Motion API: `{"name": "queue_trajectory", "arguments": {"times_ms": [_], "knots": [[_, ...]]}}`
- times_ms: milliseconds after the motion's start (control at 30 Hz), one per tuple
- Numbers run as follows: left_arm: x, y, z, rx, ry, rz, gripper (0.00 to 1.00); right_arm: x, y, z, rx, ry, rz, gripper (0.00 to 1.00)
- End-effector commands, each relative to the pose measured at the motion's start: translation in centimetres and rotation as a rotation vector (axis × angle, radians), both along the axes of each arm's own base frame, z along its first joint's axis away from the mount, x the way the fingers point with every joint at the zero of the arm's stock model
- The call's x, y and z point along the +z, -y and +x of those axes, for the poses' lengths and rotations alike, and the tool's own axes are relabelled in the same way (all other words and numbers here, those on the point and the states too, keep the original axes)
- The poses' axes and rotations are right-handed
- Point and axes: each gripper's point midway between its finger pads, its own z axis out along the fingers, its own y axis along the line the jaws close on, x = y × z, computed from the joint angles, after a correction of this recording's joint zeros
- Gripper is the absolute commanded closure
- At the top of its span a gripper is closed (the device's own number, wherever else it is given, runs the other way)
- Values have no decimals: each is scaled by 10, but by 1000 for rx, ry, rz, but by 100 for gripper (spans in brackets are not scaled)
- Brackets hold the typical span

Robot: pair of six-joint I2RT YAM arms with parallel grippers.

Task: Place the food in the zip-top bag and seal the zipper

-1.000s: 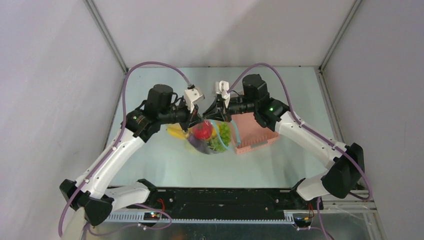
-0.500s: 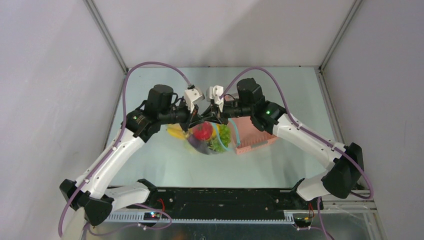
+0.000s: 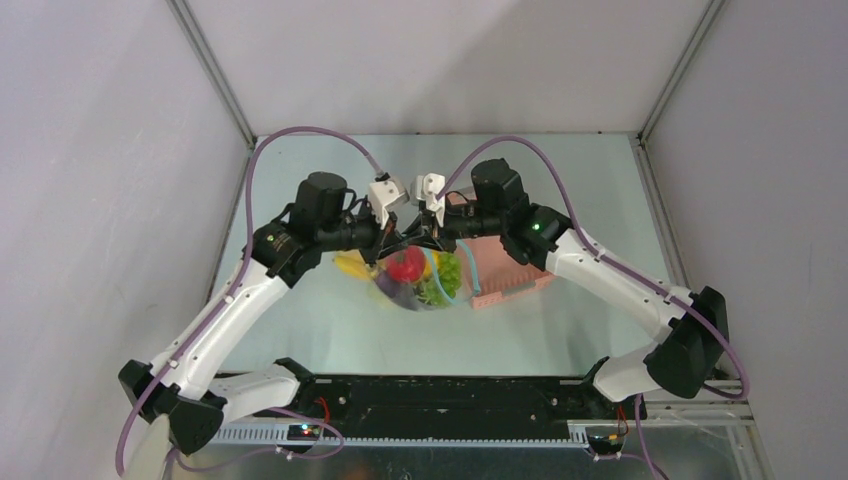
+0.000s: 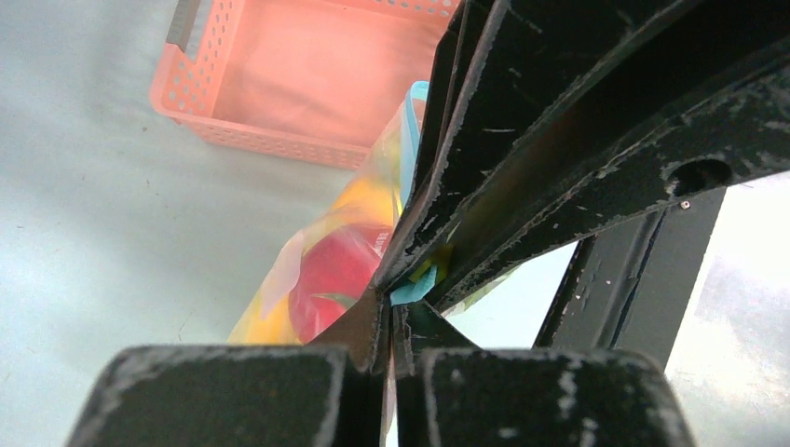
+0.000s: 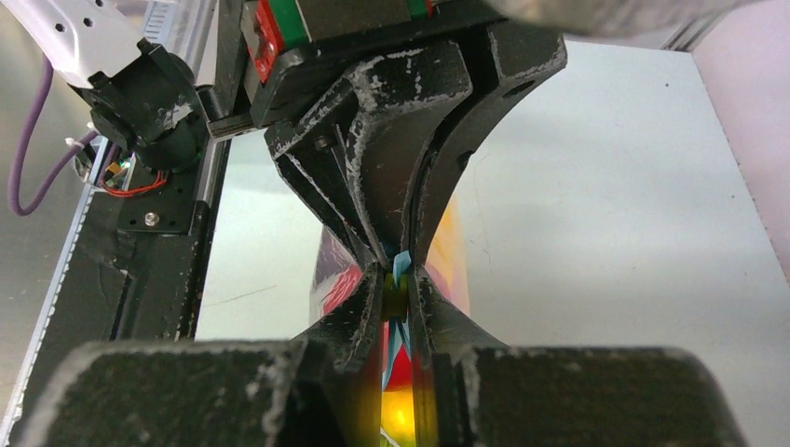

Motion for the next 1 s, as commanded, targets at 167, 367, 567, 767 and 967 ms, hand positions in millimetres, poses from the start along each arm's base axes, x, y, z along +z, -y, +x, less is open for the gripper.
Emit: {"name": "queue_trajectory", "arguments": {"times_ms": [167, 367, 567, 767, 967], "knots": [[57, 8, 0, -29, 192, -145, 100, -33, 26, 1, -109, -114, -122, 94], [56, 7, 4, -1, 185, -140, 100, -39, 30, -2, -125, -141, -119, 92], [57, 5, 5, 6, 186, -143, 100, -44, 35, -1, -144, -145, -112, 93], [56, 6, 6, 11, 177, -142, 100, -46, 39, 1, -164, -152, -107, 90], [53, 9, 3, -16, 165, -149, 100, -30, 37, 1, -161, -134, -40, 81]]}}
